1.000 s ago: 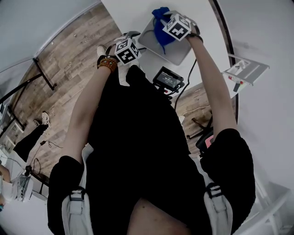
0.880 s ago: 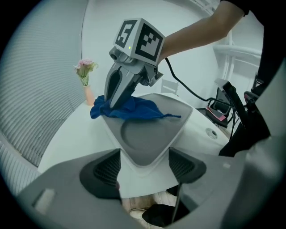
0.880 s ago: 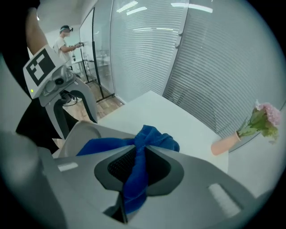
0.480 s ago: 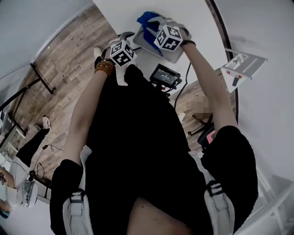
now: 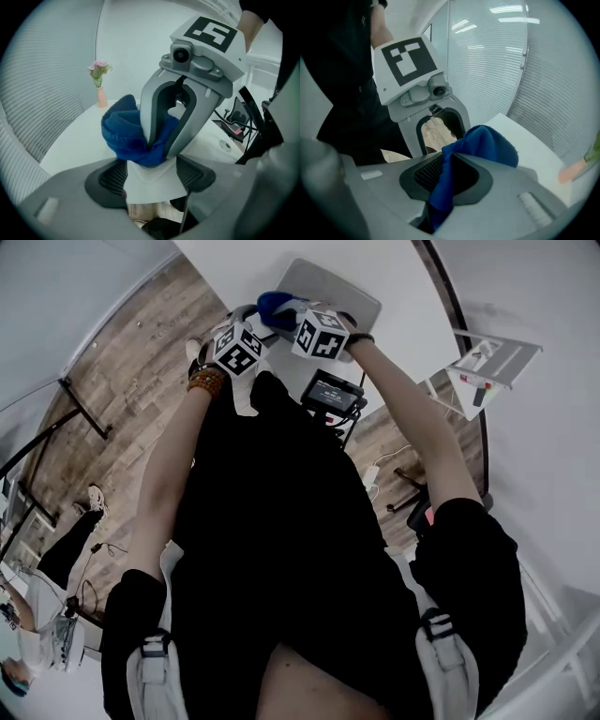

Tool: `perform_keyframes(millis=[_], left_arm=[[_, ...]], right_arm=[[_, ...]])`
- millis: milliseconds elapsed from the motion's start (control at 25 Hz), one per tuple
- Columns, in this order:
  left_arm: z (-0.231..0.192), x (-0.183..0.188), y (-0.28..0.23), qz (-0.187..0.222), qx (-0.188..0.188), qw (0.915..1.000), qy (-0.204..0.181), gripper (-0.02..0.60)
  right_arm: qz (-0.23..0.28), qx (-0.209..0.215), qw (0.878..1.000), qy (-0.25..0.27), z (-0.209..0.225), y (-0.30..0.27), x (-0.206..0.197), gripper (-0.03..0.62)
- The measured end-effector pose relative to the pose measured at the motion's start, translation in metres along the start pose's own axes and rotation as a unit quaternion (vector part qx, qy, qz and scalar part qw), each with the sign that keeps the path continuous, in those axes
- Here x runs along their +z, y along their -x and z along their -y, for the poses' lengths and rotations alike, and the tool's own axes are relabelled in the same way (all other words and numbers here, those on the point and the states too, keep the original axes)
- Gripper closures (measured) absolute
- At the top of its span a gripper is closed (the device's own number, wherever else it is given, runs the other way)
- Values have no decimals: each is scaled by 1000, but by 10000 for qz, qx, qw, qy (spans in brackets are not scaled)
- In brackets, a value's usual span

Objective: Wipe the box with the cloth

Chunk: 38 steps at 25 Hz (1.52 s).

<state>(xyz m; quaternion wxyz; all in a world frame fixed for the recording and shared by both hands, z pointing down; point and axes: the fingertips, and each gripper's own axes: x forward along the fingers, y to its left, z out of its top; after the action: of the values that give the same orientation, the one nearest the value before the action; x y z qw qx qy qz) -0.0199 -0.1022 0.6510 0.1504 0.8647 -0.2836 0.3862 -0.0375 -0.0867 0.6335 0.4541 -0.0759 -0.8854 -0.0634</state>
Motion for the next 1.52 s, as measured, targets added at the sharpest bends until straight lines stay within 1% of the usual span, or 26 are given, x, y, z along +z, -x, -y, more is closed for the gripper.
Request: perform_keyframes(millis=[120,160,200,240,280,360,400,480,520,560,600,680,760,800,880,1000,1040,1080,1160,1200,1240,1320,1360,1400,1480,1520], left_arm=[[-4,-2,1,20,26,10000,42,238],[-6,-3,2,32,37,10000,79,251],[-9,-5,4,56,61,9999,147,262],[-12,-7,6,80,90,9997,222,267],[-15,-9,7,94,121,9995,271,268],[-23,-11,9,92,174,9994,270,271],[-25,-12,9,88,192,9994,259,271],[-28,-12,11,93,214,9994,248,271],[-28,-12,12,99,218,9994,238,271],[-28,-12,12,103,215,9995,223,271],[-27,-12,13,101,208,9995,206,271],[-24,-11,14,89,185,9996,175,271],[-20,-8,14,98,155,9997,147,271],[-18,-7,13,100,144,9997,141,271],[-17,-9,12,90,132,9998,144,271],[-16,-9,13,89,125,9998,137,271],[-16,-9,14,99,126,9998,131,271],[-16,-9,14,108,131,9998,129,271],[-17,-12,16,98,149,9997,149,271],[-18,-14,16,80,150,9997,166,271],[-18,-16,17,61,142,9997,175,271],[-16,-17,17,42,119,9998,149,271],[-16,-16,17,42,117,9998,134,271],[-16,-16,16,47,117,9998,126,271],[-14,-13,15,68,112,9999,109,271],[-14,-11,14,81,110,9999,87,271]], right_arm=[[-47,819,9961,-315,-15,3,2,523],[-4,1058,9937,-374,-19,4,5,519],[108,1179,9920,-448,-20,8,10,517],[278,1155,9914,-541,-16,14,14,516],[463,996,9919,-643,-8,21,18,514],[682,386,9940,-767,22,37,17,510],[653,18,9950,-761,40,44,11,506],[310,-644,9953,-657,76,55,-12,491],[77,-891,9941,-613,91,57,-26,443],[-121,-1064,9924,-601,104,57,-37,367],[-250,-1150,9912,-611,112,56,-46,313],[-291,-1066,9919,-619,111,50,-48,306],[-158,-865,9943,-601,99,43,-38,325],[-63,-824,9948,-590,94,39,-32,324],[185,-885,9941,-590,92,33,-19,346],[691,-1131,9880,-795,98,46,3,374],[797,-1113,9873,-812,95,52,9,357],[806,-1009,9888,-746,87,52,13,345],[524,-676,9952,-477,69,34,14,312],[334,-566,9973,-336,62,20,12,318],[204,-547,9980,-230,59,9,11,346],[153,-674,9974,-213,61,3,10,391],[163,-760,9966,-268,64,6,10,457],[177,-862,9955,-339,69,12,8,478],[249,-1198,9904,-641,88,32,-5,487],[279,-1429,9854,-884,104,45,-16,487]])
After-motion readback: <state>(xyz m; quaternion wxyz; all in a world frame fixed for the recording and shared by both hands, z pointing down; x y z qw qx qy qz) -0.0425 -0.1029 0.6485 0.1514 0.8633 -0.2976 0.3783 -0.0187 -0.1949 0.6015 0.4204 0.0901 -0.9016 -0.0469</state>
